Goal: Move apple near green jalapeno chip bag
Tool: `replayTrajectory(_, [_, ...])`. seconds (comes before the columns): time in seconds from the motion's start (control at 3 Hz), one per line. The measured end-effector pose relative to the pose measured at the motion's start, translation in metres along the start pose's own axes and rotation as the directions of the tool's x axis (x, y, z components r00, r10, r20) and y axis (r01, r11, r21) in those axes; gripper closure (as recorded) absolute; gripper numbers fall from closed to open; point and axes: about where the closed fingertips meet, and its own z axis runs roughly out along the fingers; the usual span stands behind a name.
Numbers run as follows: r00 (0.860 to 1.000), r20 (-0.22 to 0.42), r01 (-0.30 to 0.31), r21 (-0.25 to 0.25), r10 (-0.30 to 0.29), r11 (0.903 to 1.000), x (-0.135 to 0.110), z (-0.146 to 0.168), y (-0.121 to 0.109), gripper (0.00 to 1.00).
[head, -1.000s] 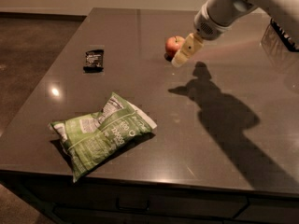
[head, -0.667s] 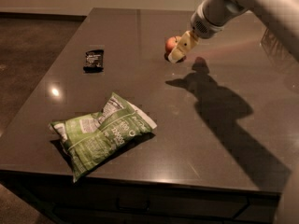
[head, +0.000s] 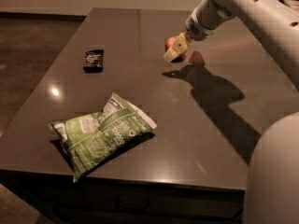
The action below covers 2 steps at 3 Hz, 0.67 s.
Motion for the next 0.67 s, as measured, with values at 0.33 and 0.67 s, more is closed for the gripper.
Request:
replayTrajectory(0.33, [1.0, 0.01, 0.001, -0.042, -0.001, 0.9991, -0.005, 0.02, 0.001, 0.0])
replayTrajectory(0.67, [1.0, 0.017, 0.001, -0.077, 0.0, 0.997, -0.008, 0.032, 0.002, 0.0])
